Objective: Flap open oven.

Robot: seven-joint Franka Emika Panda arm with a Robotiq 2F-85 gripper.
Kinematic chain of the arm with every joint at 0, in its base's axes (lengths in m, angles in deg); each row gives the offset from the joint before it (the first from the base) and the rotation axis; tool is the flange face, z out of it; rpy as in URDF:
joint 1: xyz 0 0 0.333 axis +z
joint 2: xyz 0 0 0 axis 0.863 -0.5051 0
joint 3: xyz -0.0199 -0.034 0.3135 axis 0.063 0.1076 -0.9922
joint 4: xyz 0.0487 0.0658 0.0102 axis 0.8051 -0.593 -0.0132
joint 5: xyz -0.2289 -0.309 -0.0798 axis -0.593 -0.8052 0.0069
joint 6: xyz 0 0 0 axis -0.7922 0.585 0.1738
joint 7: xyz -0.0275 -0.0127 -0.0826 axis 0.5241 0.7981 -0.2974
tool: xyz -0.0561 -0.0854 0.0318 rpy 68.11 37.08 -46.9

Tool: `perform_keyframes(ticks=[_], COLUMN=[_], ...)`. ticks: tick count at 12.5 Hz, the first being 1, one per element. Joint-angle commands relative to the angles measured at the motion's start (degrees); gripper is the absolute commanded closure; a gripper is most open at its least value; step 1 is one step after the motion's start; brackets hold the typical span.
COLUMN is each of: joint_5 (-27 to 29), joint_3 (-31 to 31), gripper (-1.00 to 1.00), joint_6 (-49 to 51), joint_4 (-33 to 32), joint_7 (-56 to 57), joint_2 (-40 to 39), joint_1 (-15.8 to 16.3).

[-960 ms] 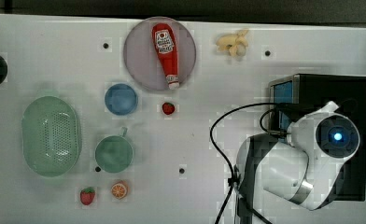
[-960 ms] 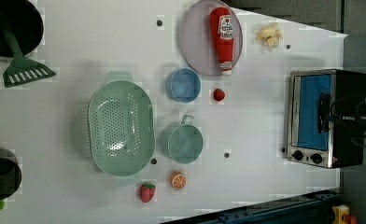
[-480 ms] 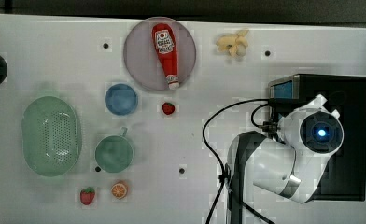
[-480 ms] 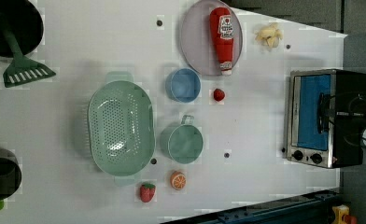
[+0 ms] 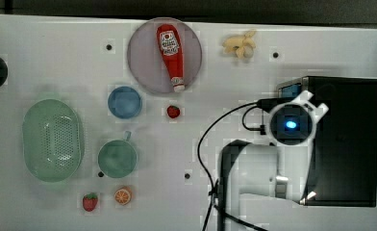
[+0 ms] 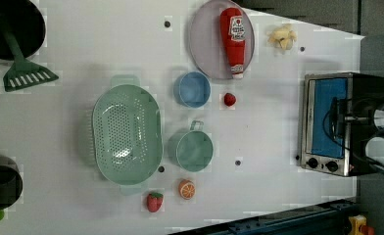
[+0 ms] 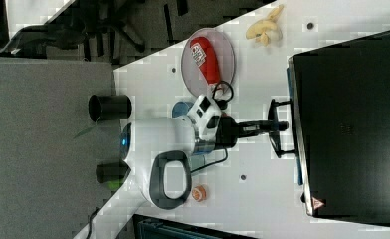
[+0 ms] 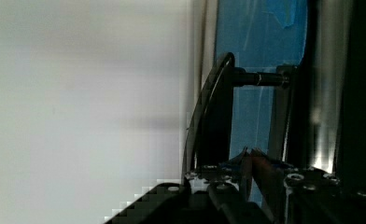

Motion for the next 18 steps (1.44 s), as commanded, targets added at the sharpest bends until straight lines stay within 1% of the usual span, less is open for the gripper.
perform_keyframes(ticks=[1,4,5,11,15,18], joint_5=[-5.1,-14.3,-15.8,-16.2,-22.0,-22.1], joint_3=[-3.9,-6.0,-6.4,-8.9,-9.2,-9.3], gripper=[0.65,0.65,0.65,0.65,0.65,0.65], joint_6=[1.6,3.9,4.2,4.1,3.9,3.3], joint_4=[-1.7,-1.9,-2.0,-1.2,0.9,2.6], joint_7=[-15.6,-24.9,-27.3,-33.6,-44.4,-46.0], joint_2=[-1.3,-2.8,-3.5,-10.7,-17.2,-20.6], joint_1=[4.3,5.5,5.8,7.7,10.2,11.8])
